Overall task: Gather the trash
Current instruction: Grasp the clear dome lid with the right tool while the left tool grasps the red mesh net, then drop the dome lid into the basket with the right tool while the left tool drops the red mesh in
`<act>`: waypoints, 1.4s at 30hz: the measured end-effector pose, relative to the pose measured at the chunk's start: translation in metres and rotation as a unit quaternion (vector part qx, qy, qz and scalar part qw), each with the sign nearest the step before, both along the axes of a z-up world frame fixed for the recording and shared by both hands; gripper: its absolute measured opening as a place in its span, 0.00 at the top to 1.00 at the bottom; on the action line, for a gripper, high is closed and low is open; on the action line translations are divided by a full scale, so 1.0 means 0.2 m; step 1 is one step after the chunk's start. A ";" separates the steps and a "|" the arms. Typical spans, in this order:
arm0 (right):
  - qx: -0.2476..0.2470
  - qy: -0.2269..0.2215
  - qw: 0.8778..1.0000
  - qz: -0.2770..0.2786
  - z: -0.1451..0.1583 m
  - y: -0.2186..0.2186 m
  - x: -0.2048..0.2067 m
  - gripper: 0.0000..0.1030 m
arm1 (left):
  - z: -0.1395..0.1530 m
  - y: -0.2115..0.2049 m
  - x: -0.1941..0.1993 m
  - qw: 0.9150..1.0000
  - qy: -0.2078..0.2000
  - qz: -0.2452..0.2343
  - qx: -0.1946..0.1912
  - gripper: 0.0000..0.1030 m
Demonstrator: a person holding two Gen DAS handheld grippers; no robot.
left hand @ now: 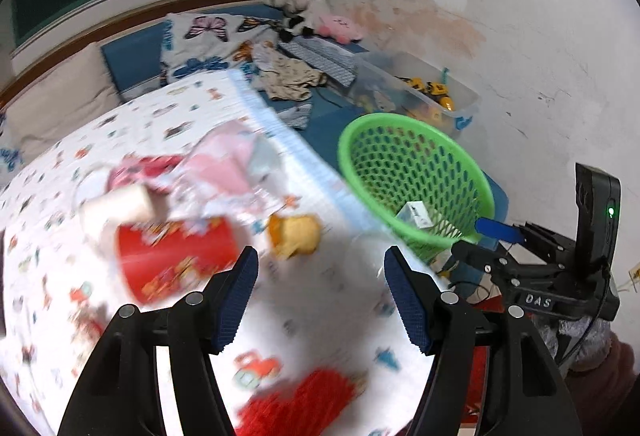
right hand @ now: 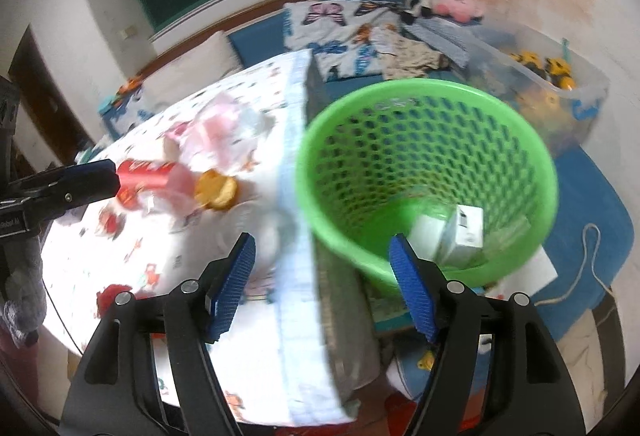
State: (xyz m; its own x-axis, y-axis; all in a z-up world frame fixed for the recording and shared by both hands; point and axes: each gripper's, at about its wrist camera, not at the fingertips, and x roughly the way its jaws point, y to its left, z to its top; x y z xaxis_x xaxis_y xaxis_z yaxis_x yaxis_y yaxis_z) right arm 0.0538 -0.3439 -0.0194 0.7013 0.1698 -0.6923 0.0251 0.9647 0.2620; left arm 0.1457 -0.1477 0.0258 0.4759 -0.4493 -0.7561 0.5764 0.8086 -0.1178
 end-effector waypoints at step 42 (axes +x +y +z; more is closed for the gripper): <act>-0.049 0.017 0.996 0.070 -0.09 0.32 0.17 0.45 | -0.43 0.37 -0.32 0.999 0.044 0.012 0.006 0.38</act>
State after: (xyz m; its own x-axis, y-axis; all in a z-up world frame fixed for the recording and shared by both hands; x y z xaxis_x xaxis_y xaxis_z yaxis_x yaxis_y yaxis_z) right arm 0.0882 -0.2808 -0.0366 0.6518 0.1945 -0.7330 -0.1038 0.9804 0.1677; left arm 0.0818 -0.0738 -0.0598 0.4168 -0.4295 -0.8012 0.5452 0.8233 -0.1577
